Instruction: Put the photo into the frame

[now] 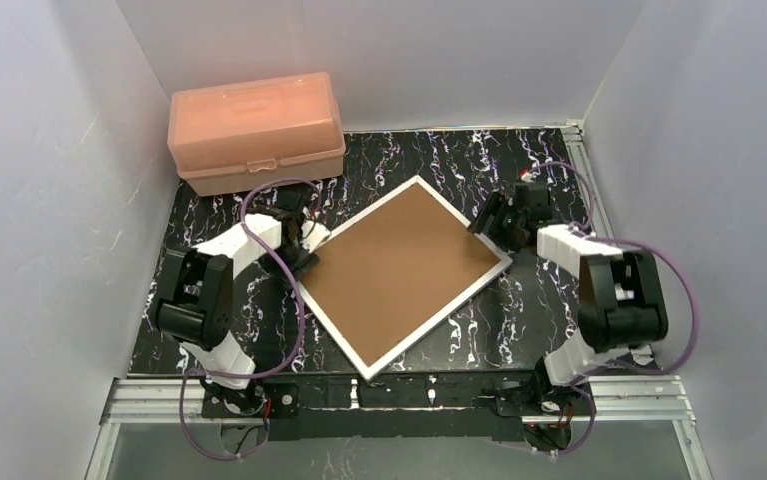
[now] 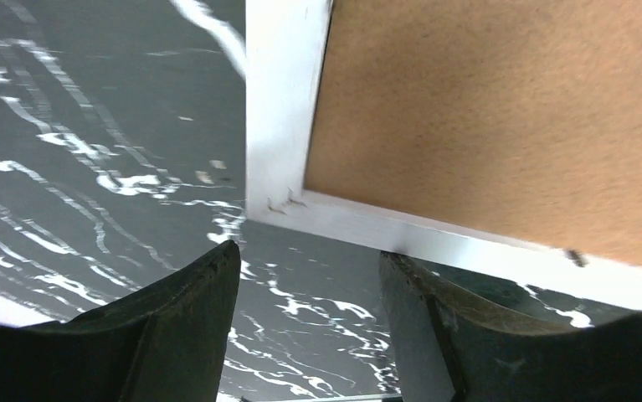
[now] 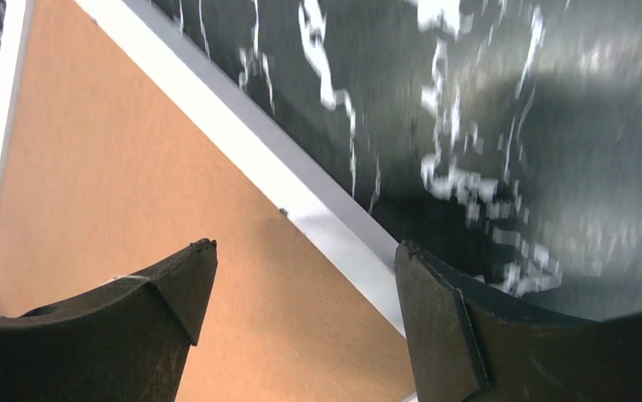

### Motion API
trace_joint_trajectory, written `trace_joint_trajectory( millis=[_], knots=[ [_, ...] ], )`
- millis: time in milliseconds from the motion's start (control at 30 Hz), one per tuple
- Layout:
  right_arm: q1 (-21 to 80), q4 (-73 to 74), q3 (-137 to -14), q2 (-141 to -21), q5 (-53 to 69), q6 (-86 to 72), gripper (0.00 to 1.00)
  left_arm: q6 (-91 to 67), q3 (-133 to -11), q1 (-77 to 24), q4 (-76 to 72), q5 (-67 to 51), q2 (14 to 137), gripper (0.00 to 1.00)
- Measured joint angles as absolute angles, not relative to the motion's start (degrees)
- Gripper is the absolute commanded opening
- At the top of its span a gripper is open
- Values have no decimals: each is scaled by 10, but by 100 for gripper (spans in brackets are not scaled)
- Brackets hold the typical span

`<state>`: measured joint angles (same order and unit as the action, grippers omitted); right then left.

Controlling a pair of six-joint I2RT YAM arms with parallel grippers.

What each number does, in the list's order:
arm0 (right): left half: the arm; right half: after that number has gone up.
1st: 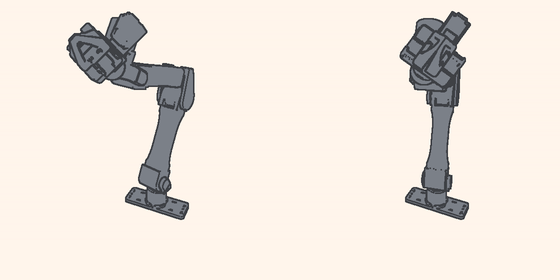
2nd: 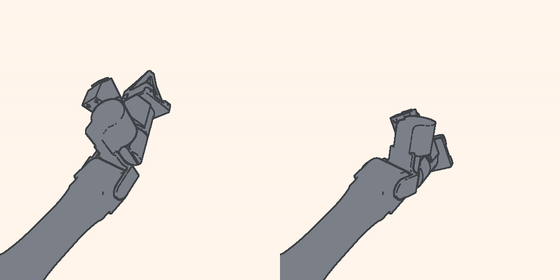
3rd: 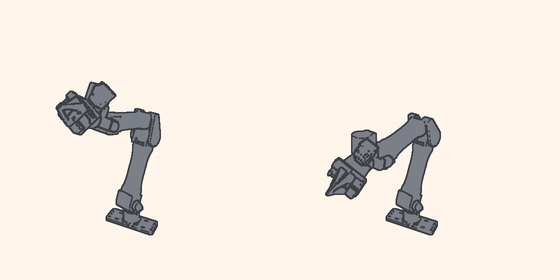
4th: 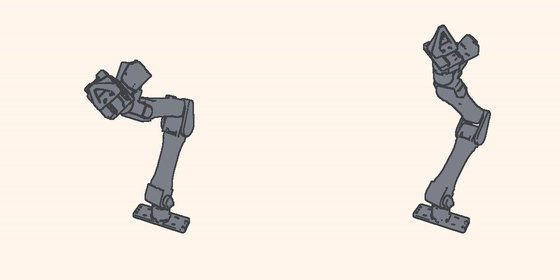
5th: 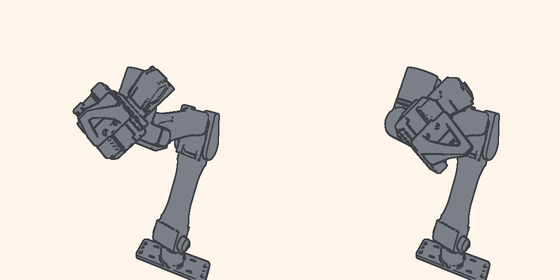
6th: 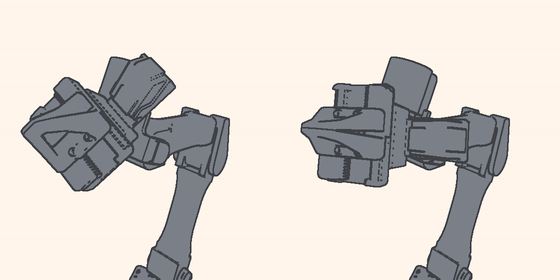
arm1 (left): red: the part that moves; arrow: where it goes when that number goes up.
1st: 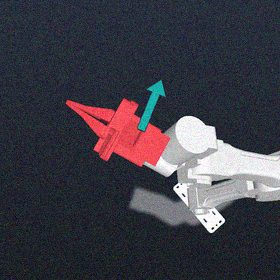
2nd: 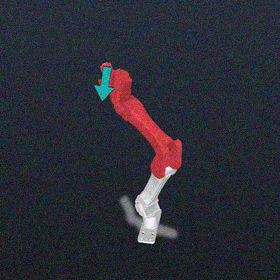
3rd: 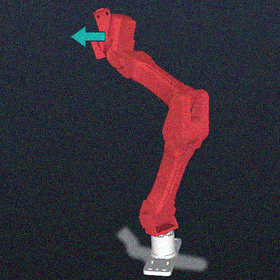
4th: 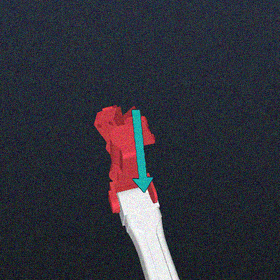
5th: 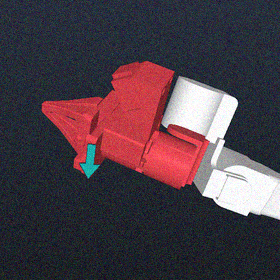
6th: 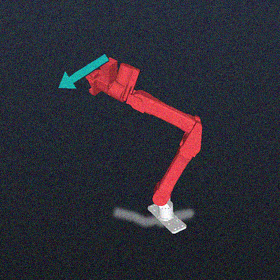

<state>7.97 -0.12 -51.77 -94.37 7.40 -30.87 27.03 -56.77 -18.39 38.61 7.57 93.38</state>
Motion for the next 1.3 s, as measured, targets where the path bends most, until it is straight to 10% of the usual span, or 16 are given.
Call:
trace_joint_trajectory(
  millis=[667,1300],
  knots=[
    [161,159,-230,-551,140,-452,85,233,-748,-105,352,44,1047,58],
    [166,279,-408,-624,156,-361,85,230,-785,3,490,-123,1026,43]
  ],
)
